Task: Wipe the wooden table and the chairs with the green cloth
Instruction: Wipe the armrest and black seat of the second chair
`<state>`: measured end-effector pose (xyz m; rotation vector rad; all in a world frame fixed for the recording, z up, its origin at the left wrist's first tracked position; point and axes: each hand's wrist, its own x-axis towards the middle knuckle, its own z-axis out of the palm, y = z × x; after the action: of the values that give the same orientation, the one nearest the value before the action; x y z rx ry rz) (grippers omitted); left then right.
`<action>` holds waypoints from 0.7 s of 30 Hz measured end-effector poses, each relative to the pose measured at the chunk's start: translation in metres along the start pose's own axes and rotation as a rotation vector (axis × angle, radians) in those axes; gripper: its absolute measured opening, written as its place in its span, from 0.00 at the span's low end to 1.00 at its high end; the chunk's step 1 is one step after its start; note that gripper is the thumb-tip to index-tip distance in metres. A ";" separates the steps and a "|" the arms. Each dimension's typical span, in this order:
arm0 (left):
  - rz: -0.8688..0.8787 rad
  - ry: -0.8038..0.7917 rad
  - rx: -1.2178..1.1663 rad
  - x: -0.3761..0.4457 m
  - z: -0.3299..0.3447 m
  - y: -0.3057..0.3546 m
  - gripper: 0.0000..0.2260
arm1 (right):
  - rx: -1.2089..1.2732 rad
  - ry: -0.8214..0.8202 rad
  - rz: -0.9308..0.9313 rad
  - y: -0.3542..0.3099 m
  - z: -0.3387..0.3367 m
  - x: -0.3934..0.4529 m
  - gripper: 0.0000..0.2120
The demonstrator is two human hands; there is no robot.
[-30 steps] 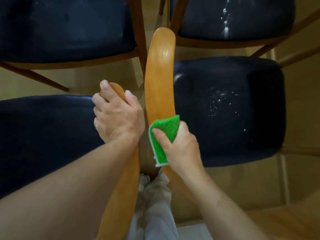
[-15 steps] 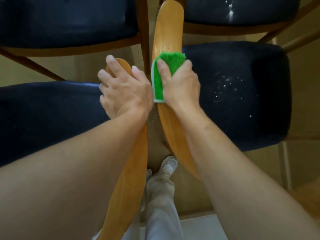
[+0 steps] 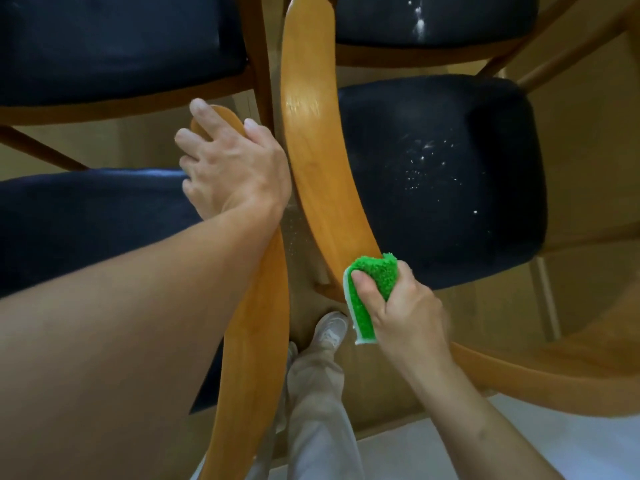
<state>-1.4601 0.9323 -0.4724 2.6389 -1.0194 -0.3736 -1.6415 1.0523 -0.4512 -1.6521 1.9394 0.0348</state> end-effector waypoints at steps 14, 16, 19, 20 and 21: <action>0.008 0.001 -0.036 -0.001 0.000 0.001 0.27 | -0.206 0.261 -0.214 -0.026 0.021 0.008 0.50; 0.003 0.014 -0.033 0.000 0.000 0.001 0.27 | -0.261 0.219 -0.192 0.005 0.021 -0.014 0.49; 0.009 0.029 -0.022 -0.002 -0.001 -0.001 0.28 | -0.371 0.210 -0.181 0.047 0.016 -0.037 0.40; 0.015 0.028 -0.025 -0.003 0.000 -0.002 0.28 | -0.386 0.214 -0.177 0.053 0.016 -0.039 0.37; 0.017 0.023 -0.032 -0.003 0.000 -0.002 0.28 | -0.387 0.218 -0.165 0.053 0.017 -0.039 0.34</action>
<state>-1.4610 0.9354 -0.4727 2.5982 -1.0193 -0.3517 -1.6805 1.1054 -0.4660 -2.1427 2.0415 0.1828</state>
